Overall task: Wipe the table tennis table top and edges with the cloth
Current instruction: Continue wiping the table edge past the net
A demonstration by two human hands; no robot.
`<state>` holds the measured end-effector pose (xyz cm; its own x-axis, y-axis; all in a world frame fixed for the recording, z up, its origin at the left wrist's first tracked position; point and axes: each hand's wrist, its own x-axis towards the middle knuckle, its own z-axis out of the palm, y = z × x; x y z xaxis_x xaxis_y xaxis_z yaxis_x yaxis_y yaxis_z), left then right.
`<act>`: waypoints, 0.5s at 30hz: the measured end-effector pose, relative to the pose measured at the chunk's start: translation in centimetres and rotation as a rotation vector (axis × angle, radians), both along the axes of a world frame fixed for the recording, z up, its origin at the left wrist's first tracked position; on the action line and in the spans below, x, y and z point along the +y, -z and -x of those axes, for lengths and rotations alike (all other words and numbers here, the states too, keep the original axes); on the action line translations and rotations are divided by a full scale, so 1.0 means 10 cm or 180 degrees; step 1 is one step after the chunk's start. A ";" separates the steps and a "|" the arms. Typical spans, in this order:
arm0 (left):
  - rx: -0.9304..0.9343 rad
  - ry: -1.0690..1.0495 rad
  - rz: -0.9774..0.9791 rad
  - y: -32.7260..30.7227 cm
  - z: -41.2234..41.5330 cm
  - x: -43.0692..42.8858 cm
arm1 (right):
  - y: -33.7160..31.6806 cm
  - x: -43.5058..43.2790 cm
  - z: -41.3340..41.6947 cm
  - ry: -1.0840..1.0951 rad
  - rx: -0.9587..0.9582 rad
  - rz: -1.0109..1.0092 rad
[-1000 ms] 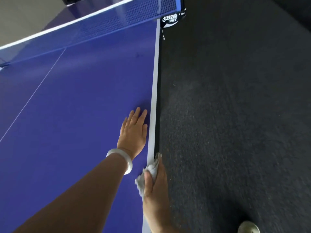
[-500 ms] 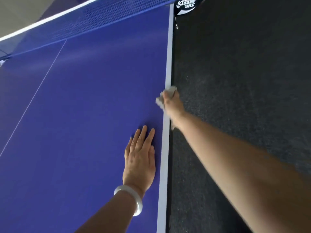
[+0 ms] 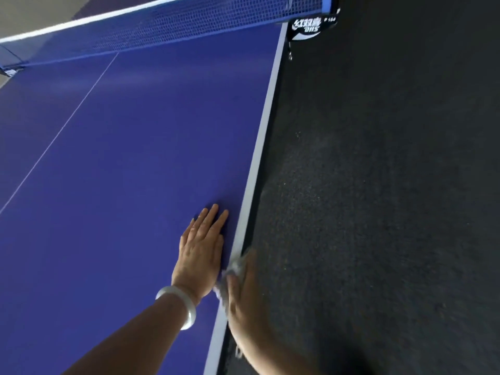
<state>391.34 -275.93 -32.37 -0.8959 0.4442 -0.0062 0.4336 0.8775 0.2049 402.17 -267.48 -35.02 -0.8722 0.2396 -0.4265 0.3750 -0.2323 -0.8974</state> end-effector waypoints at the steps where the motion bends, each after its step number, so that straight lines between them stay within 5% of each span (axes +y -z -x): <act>1: 0.0003 -0.0015 -0.0011 0.00 0.00 -0.01 | -0.03 0.10 -0.16 -0.0170 -0.0122 0.0249; 5: -0.0021 -0.0074 0.0081 0.00 -0.02 0.00 | -0.30 0.81 -0.43 -0.0304 -0.1107 0.1849; 10: -0.0291 -0.0586 0.0651 -0.24 -0.18 0.35 | -0.72 1.47 -0.51 0.0211 -0.0886 0.2698; 15: -0.0268 -0.0228 -0.0556 -0.69 -0.81 1.16 | -1.26 1.63 -0.41 0.0225 -0.0555 0.2934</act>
